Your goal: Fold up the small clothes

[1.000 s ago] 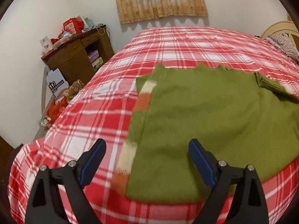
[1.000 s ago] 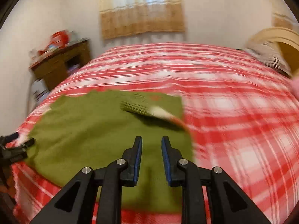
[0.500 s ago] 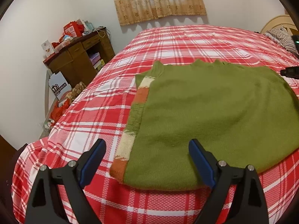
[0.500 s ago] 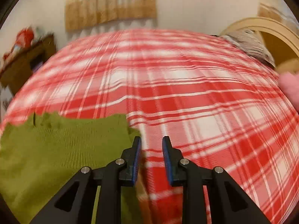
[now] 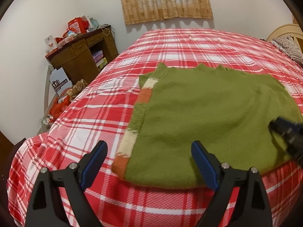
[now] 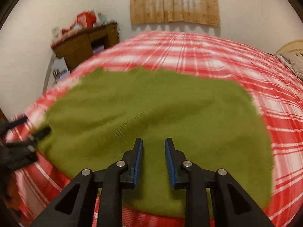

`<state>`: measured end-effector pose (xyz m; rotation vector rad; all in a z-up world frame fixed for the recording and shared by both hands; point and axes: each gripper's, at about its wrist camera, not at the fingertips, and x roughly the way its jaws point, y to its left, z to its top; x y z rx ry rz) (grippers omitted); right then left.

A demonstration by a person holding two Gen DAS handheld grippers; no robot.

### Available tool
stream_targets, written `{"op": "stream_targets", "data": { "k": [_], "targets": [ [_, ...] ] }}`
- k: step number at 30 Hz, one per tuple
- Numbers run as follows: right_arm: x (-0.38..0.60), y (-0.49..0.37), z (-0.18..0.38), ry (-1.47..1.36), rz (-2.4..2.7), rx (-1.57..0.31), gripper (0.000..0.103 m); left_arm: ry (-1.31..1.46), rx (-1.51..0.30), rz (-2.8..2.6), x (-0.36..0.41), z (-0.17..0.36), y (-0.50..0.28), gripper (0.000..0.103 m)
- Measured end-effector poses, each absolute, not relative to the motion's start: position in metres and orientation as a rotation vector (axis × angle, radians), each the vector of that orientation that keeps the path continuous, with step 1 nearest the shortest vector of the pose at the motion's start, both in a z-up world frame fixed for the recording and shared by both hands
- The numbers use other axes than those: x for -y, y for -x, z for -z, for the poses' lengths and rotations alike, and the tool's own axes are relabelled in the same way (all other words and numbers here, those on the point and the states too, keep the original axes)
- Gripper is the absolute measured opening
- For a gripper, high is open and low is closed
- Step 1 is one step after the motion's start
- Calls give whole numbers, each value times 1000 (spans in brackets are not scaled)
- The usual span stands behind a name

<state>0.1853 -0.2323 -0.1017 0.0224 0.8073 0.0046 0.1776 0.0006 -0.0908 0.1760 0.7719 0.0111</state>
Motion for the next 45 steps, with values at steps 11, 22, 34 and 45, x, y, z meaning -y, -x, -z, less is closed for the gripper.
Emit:
{"op": "stream_targets", "data": {
  "k": [11,22,34,45],
  "targets": [
    [221,-179,114,45,-6,-775,47,-74,-854,-49,-24,113,-179,93],
    [226,-178,112,18,-15,-759,48,22,-829,-69,-28,109,-172,93],
    [230,-177,112,-12,-41,-751,51,216,-917,-56,-26,126,-178,103],
    [231,-174,112,-15,-27,-737,52,443,-869,52,-42,119,-212,42]
  ]
}}
